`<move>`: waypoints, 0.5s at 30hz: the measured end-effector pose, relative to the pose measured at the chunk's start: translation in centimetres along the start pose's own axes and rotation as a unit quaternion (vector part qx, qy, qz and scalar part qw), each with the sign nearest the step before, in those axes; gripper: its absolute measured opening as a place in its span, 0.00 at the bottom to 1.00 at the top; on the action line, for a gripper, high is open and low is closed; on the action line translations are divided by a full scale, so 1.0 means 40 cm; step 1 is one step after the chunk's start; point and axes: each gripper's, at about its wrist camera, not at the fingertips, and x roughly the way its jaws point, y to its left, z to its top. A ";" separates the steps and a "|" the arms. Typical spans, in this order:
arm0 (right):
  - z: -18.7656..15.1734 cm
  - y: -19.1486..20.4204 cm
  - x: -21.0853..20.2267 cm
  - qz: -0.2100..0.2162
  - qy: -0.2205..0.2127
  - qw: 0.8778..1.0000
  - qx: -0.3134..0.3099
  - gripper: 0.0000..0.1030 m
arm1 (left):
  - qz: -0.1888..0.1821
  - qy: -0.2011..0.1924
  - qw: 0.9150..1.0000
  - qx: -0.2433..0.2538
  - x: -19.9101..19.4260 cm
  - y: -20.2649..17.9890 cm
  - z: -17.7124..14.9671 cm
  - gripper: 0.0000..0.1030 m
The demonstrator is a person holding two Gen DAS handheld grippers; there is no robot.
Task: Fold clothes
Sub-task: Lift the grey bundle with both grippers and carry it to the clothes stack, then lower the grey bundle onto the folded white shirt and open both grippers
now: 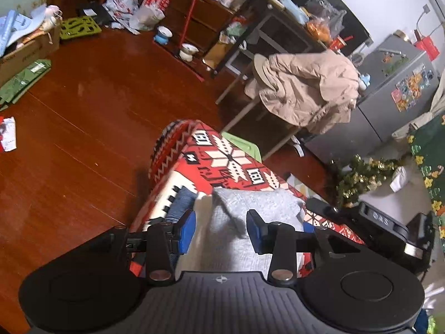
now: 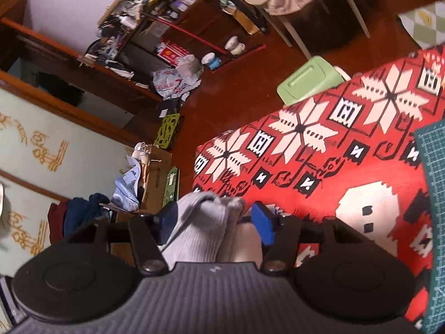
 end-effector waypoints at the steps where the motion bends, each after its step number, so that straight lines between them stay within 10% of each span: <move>1: 0.003 -0.008 0.012 0.002 0.002 1.000 0.008 0.63 | 0.001 0.004 1.000 0.003 0.010 -0.002 0.001 0.38; 3: 0.004 -0.021 0.037 0.005 0.009 1.000 0.020 0.60 | 0.008 0.008 1.000 0.013 0.027 -0.009 0.001 0.37; 5: 0.002 -0.025 0.055 0.006 0.014 1.000 0.020 0.19 | 0.019 0.009 0.999 0.030 0.039 -0.017 0.000 0.30; 15: -0.008 0.030 0.018 -0.009 -0.029 0.997 -0.068 0.33 | 0.009 0.014 0.998 0.054 0.009 -0.016 0.011 0.34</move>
